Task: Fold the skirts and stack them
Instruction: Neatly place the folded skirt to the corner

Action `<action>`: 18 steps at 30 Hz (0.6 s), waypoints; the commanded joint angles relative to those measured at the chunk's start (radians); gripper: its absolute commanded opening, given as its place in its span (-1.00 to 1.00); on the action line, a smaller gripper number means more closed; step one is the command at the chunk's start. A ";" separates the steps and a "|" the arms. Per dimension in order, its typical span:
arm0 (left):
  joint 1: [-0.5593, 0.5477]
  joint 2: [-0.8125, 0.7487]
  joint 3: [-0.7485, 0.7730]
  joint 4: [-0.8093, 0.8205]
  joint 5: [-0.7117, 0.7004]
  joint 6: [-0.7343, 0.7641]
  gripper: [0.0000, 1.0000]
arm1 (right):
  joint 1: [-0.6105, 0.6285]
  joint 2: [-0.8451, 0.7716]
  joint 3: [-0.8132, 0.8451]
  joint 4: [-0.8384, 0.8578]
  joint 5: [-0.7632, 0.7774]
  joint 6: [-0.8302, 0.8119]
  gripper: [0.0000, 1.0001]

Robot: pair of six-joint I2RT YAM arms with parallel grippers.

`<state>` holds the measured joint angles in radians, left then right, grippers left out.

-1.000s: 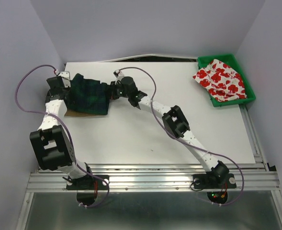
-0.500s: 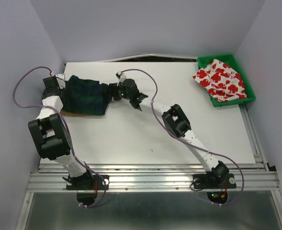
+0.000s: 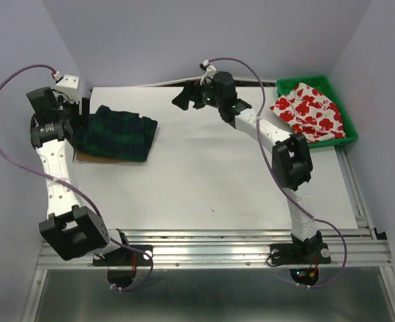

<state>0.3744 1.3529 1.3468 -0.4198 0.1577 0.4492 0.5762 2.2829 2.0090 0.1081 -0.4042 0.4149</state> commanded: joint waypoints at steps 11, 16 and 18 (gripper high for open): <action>-0.028 0.388 0.267 -0.189 0.341 0.080 -0.27 | -0.183 -0.253 -0.416 -0.185 -0.291 -0.083 1.00; -0.028 0.532 0.290 -0.047 0.298 -0.016 -0.27 | -0.266 -0.296 -0.516 -0.197 -0.300 -0.088 1.00; -0.025 0.572 0.288 0.043 0.218 -0.059 -0.26 | -0.289 -0.329 -0.570 -0.203 -0.297 -0.096 1.00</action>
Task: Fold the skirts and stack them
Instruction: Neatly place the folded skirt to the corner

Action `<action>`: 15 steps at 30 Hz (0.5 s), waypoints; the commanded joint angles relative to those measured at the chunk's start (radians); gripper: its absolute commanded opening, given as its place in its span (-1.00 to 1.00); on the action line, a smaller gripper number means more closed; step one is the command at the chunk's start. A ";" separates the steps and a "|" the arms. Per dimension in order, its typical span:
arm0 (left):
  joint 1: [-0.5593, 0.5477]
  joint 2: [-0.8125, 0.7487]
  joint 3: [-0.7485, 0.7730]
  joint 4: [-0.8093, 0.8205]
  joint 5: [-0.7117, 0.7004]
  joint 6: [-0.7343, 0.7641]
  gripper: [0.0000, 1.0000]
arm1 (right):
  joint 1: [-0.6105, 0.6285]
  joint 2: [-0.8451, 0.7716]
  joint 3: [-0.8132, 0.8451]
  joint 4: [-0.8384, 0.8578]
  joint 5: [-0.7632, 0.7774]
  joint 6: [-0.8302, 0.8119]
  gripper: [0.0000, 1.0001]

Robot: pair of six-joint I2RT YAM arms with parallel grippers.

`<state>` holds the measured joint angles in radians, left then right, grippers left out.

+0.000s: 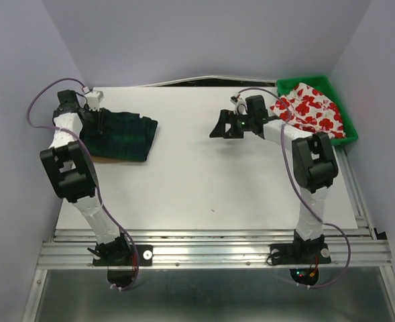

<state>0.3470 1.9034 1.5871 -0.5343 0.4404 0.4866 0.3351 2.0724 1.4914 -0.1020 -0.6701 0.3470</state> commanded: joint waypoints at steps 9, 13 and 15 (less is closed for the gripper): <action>0.004 0.024 -0.047 0.278 -0.163 -0.233 0.32 | -0.110 -0.328 -0.166 -0.134 0.056 -0.153 1.00; 0.003 -0.102 -0.111 0.270 -0.164 -0.226 0.56 | -0.146 -0.403 -0.155 -0.211 0.115 -0.189 1.00; 0.000 -0.200 -0.133 0.267 -0.161 -0.217 0.95 | -0.178 -0.437 -0.135 -0.251 0.162 -0.195 1.00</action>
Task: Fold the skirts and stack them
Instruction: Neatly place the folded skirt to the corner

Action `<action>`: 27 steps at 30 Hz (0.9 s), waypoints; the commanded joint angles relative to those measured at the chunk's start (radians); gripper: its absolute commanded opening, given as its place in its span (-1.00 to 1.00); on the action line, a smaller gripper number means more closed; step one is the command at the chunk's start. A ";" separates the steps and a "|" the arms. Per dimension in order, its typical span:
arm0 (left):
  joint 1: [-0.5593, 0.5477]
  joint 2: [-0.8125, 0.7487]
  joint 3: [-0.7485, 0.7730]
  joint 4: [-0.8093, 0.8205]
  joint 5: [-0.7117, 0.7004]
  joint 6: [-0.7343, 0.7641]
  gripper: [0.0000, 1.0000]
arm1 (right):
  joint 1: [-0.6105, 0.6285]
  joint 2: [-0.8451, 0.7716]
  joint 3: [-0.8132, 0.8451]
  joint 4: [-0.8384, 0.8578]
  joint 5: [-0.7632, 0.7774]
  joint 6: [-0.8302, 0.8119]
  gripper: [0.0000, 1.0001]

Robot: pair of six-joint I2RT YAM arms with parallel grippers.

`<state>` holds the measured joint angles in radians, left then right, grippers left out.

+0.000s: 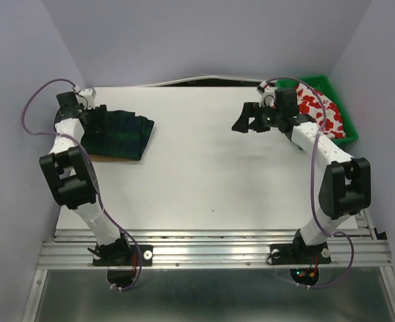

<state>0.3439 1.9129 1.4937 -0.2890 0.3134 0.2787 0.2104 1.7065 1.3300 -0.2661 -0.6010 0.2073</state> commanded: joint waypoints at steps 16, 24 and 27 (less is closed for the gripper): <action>-0.055 -0.365 0.479 -0.300 0.102 -0.263 0.97 | -0.186 -0.289 0.075 -0.294 0.366 -0.195 1.00; -0.635 -0.414 0.082 -0.147 -0.301 -0.021 0.97 | -0.267 -0.306 0.046 -0.360 0.417 -0.287 1.00; -0.724 -0.399 -0.004 -0.082 -0.303 -0.015 0.97 | -0.305 -0.297 0.032 -0.393 0.408 -0.315 1.00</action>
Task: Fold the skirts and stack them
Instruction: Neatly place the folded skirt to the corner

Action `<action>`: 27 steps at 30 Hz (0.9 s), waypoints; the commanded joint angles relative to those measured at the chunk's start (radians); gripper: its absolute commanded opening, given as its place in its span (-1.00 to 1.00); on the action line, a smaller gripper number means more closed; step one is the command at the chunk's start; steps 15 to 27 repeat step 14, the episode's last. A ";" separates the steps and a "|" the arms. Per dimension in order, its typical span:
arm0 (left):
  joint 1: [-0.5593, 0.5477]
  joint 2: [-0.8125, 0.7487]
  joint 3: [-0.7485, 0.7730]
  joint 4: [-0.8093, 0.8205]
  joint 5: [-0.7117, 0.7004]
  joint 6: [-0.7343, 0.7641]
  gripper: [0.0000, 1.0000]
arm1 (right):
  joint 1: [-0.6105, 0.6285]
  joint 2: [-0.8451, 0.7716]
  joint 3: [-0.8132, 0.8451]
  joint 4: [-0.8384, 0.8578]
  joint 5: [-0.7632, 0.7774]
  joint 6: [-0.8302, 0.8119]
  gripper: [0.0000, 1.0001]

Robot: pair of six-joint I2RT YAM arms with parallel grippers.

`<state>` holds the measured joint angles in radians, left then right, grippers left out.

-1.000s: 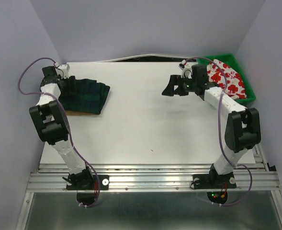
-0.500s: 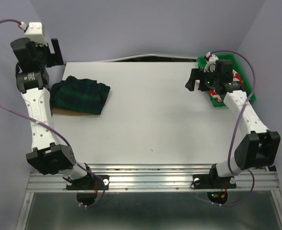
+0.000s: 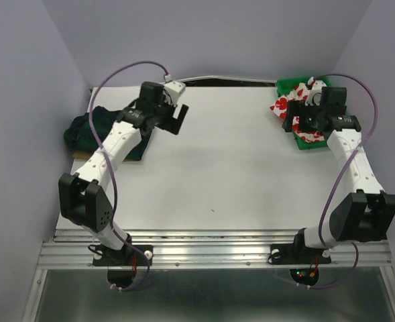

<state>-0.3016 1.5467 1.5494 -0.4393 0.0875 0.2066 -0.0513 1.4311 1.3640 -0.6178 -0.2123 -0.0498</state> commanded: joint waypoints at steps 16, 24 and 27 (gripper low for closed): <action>-0.215 -0.031 -0.397 0.223 -0.002 -0.007 0.97 | -0.044 0.028 -0.224 -0.050 -0.236 -0.085 1.00; -0.215 -0.031 -0.397 0.223 -0.002 -0.007 0.97 | -0.044 0.028 -0.224 -0.050 -0.236 -0.085 1.00; -0.215 -0.031 -0.397 0.223 -0.002 -0.007 0.97 | -0.044 0.028 -0.224 -0.050 -0.236 -0.085 1.00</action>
